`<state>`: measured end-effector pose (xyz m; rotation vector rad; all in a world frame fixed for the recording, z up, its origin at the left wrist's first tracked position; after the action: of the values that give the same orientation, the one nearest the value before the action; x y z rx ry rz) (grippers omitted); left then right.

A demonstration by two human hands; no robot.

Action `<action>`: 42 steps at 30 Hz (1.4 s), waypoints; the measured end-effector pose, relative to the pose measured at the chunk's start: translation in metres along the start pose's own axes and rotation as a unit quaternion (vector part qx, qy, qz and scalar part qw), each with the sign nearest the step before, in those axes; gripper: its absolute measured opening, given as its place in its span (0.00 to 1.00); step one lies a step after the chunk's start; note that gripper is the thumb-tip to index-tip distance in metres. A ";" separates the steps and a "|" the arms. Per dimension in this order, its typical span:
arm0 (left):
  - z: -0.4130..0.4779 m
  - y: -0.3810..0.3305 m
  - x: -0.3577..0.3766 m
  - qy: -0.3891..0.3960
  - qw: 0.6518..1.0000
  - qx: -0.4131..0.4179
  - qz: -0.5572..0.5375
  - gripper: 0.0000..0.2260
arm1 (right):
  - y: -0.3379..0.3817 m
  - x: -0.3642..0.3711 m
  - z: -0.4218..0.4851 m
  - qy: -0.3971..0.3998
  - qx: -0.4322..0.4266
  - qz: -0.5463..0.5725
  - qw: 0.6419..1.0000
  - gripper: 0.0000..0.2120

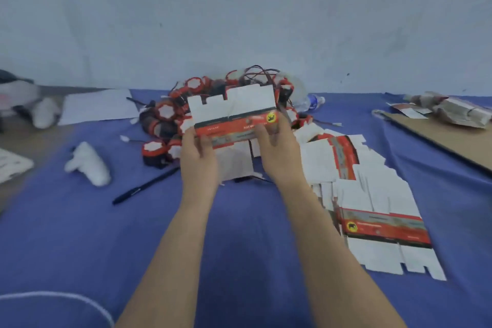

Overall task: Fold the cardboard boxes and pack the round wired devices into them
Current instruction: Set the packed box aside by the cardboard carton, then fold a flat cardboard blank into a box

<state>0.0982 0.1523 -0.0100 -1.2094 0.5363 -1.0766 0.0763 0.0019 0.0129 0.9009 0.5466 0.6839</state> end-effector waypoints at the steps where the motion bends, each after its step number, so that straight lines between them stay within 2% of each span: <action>1: 0.004 0.006 -0.008 0.001 1.000 0.000 0.011 0.13 | -0.004 0.013 -0.006 0.015 -0.003 -0.001 1.000 0.21; 4: 0.005 0.020 -0.020 0.026 1.000 -0.007 0.007 0.23 | -0.018 0.039 -0.025 0.032 -0.017 0.004 0.999 0.22; 6: 0.001 0.029 -0.023 0.043 0.999 -0.007 -0.003 0.26 | -0.027 0.049 -0.038 0.050 -0.022 -0.008 0.998 0.21; 8: -0.004 0.032 -0.020 0.048 0.999 0.015 -0.002 0.23 | -0.034 0.056 -0.048 0.076 -0.018 -0.010 0.997 0.17; 12: -0.009 0.029 -0.016 0.061 0.996 0.057 0.003 0.20 | -0.037 0.054 -0.048 0.060 0.018 0.017 0.998 0.18; 16: -0.008 0.031 -0.018 0.119 0.993 0.008 -0.018 0.21 | -0.030 0.048 -0.043 0.075 0.076 0.161 0.981 0.13; 20: -0.017 0.032 -0.016 0.194 0.978 -0.056 -0.044 0.18 | -0.030 0.043 -0.041 0.112 0.126 0.229 0.959 0.14; 23: -0.021 0.029 -0.014 0.146 0.986 -0.056 -0.053 0.13 | -0.036 0.044 -0.038 0.103 0.146 0.238 0.955 0.11; 25: -0.018 0.030 -0.016 0.071 0.996 -0.043 -0.037 0.11 | -0.036 0.046 -0.040 0.080 0.131 0.210 0.966 0.15; 27: -0.016 0.031 -0.017 0.035 0.999 -0.021 -0.007 0.12 | -0.032 0.048 -0.043 0.062 0.090 0.173 0.979 0.20; 30: -0.015 0.033 -0.018 0.035 0.999 -0.004 0.021 0.22 | -0.029 0.050 -0.048 0.057 0.062 0.149 0.985 0.24; 33: -0.013 0.033 -0.019 0.046 0.999 -0.001 0.012 0.22 | -0.029 0.053 -0.048 0.074 0.071 0.154 0.983 0.21; 36: -0.011 0.033 -0.019 0.048 0.999 -0.015 -0.005 0.11 | -0.031 0.055 -0.050 0.094 0.126 0.199 0.967 0.16; 37: -0.012 0.032 -0.019 0.050 0.999 -0.010 -0.001 0.12 | -0.033 0.055 -0.050 0.095 0.163 0.220 0.957 0.16; 39: -0.015 0.026 -0.019 0.051 0.998 0.022 0.012 0.17 | -0.035 0.055 -0.050 0.093 0.236 0.252 0.934 0.22; 42: -0.019 0.017 -0.020 0.045 0.994 0.086 0.040 0.15 | -0.036 0.051 -0.047 0.076 0.313 0.272 0.907 0.32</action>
<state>0.0803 0.1602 -0.0355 -0.9850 0.5441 -1.0900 0.0891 0.0478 -0.0496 1.6499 0.6768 1.1204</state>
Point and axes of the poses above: each hand's wrist, its own z-axis towards the middle knuckle, its own x-axis out of the palm, y = z × x, the point moved 5 cm from there along z, towards the middle knuckle, and after that the axes turned 15 degrees about -y, right-handed, at the moved point
